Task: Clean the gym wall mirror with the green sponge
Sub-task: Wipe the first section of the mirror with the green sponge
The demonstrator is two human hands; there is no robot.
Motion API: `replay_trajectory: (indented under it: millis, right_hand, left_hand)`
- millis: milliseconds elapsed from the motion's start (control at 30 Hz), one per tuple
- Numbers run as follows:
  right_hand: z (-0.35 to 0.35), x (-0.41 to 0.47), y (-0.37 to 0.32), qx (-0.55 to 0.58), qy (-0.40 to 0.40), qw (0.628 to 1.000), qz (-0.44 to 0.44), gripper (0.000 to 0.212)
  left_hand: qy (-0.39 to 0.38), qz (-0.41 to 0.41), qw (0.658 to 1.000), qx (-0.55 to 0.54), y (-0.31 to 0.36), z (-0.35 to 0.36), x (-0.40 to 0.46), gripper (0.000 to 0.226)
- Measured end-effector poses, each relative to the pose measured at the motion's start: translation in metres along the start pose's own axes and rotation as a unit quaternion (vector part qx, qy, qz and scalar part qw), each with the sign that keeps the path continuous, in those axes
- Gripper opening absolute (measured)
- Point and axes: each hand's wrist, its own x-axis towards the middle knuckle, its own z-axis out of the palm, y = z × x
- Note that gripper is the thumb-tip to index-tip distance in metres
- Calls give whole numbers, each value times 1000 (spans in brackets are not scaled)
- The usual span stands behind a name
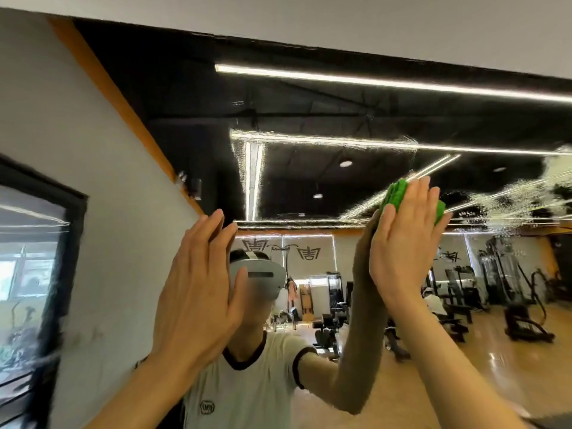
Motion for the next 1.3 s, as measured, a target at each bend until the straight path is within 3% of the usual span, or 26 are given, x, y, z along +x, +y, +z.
replay_trajectory:
  millis: [67,100,200,267,333,433,500,533,567,633,700,733,800,900,967,1000,1067,1200,1300]
  right_hand:
    - [1,-6,-19,21,0,1000,14,60]
    - [2,-12,-36,44,-7,999,-24,58]
    - [11,-41,-77,67,-62,961,-260,55]
    - [11,-42,-73,47,-88,930,-353,55]
    - [6,-33,-47,40,-97,938,-329,57]
    - [-9,-26,14,49,-60,989,-129,56]
    - [-14,-29,29,28,-19,999,-5,56]
    - [-13,-31,21,24,-6,1000,14,56]
    - [-11,-32,6,36,-6,999,-5,56]
    - [-1,-34,-32,68,-42,986,-144,57]
    - [8,-31,-58,51,-87,943,-316,55]
    - [10,-19,-60,38,-97,928,-358,55]
    - [7,11,-43,38,-104,936,-335,55]
    - [-4,51,18,44,-57,986,-153,52]
    - [-12,61,43,14,-26,999,-39,54]
    - [-12,61,40,7,-16,1000,-22,55]
    - [-7,61,9,32,-22,996,-75,54]
    - [9,68,-61,30,-102,939,-327,55]
    - [9,95,-46,37,-108,940,-322,57]
  left_hand:
    - [-1,2,1000,4,1,0,0,58]
    - [-1,1,1000,4,1,0,0,58]
    - [-4,-3,1000,3,0,0,-1,58]
    - [-5,-3,1000,2,0,0,-1,58]
    - [-7,-2,1000,4,1,-1,-1,58]
    - [-10,0,1000,8,1,-1,-3,58]
    - [-13,-1,1000,9,1,-1,-3,57]
    - [-15,-2,1000,10,0,-1,-3,57]
    - [-16,-4,1000,10,0,-1,-3,58]
    - [-16,-7,1000,8,1,-1,-3,58]
    - [-17,-6,1000,12,1,-1,-3,58]
    - [-18,-6,1000,14,0,-1,-3,58]
    - [-19,-7,1000,16,0,-1,-3,59]
    - [-19,-16,1000,11,0,0,-3,60]
    - [-19,-18,1000,12,0,0,-3,61]
    - [-19,-18,1000,14,0,0,-3,61]
    - [-18,-18,999,20,1,0,-3,61]
    - [-11,-15,999,27,2,1,-2,60]
    - [-11,-14,999,31,2,1,-2,59]
